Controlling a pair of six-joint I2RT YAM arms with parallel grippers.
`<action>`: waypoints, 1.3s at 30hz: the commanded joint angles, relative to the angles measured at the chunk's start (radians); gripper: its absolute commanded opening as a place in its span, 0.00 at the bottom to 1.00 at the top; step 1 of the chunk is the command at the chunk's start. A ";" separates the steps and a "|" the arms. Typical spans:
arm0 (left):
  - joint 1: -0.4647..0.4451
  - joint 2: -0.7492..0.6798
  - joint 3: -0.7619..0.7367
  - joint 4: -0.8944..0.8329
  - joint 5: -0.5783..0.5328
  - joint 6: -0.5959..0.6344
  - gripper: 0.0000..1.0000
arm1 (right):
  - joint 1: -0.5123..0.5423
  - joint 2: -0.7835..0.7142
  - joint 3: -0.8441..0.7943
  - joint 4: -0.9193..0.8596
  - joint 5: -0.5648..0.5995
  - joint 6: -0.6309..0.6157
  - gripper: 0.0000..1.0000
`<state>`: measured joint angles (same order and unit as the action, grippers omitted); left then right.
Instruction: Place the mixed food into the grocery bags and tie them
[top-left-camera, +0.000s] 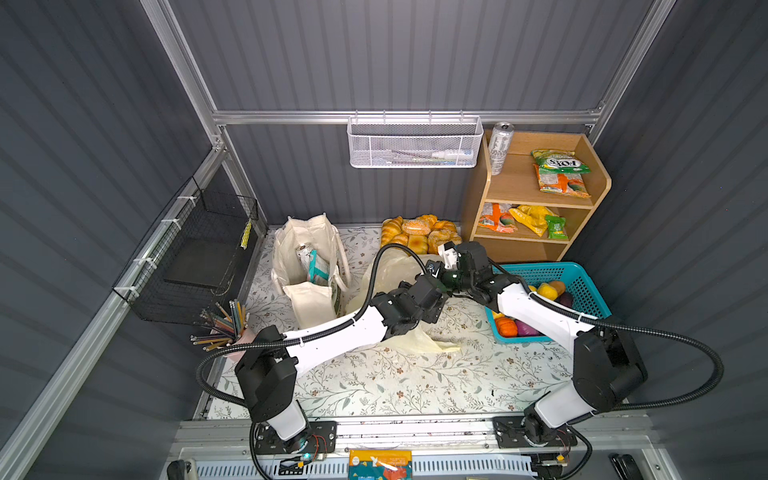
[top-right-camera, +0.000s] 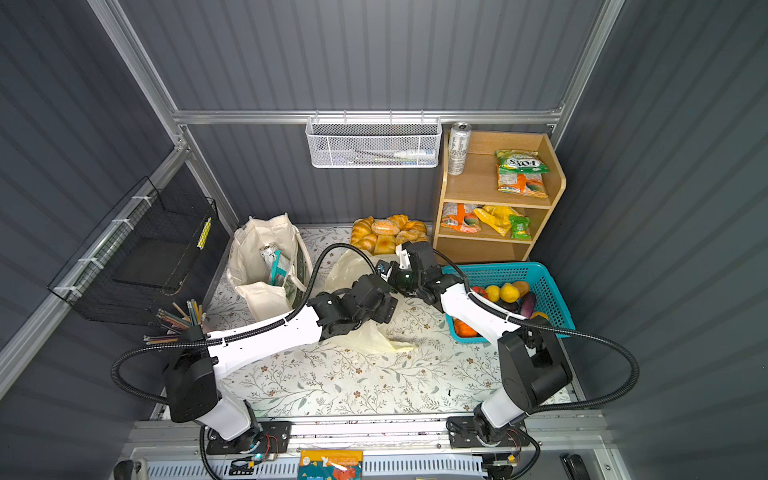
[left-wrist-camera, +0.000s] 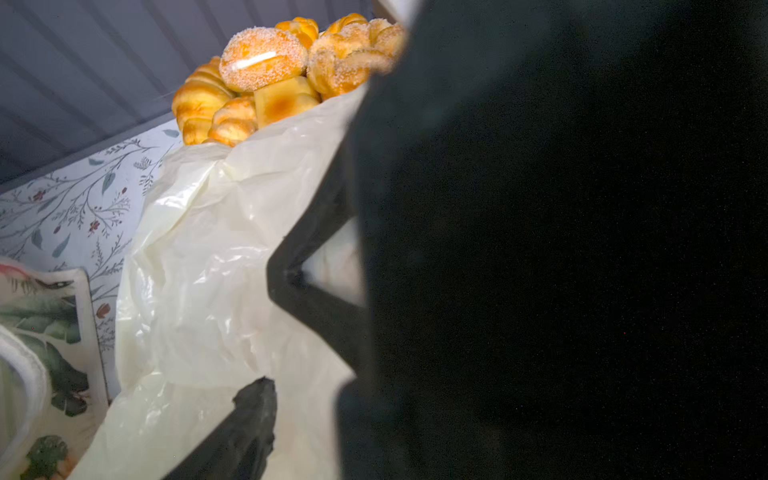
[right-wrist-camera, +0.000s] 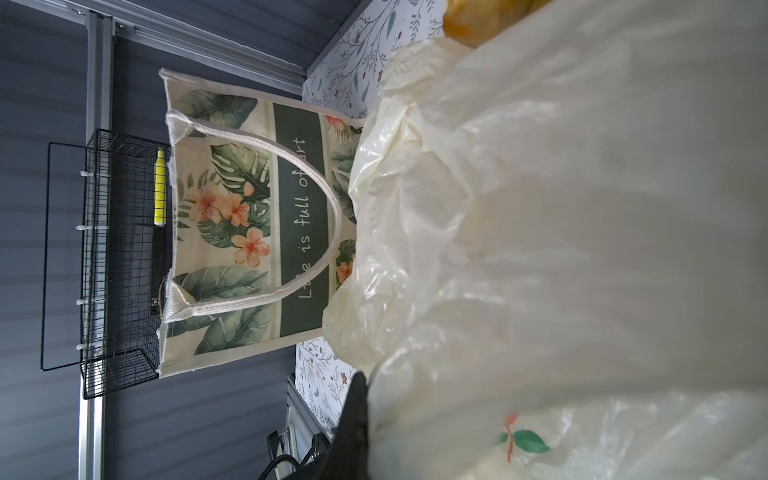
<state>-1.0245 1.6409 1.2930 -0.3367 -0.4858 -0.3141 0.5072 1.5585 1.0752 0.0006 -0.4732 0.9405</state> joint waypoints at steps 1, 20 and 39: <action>-0.001 0.024 -0.050 -0.005 -0.090 -0.026 0.70 | 0.005 -0.029 0.043 -0.010 -0.013 0.006 0.00; 0.053 0.038 -0.017 -0.025 -0.067 -0.040 0.00 | -0.152 -0.294 -0.014 -0.137 -0.042 -0.007 0.65; 0.127 -0.034 0.015 -0.068 0.042 -0.027 0.00 | -0.395 -0.303 -0.080 -0.743 0.483 -0.444 0.75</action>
<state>-0.9035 1.6234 1.2839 -0.3916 -0.4709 -0.3515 0.1234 1.2324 1.0000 -0.7010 -0.0807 0.5671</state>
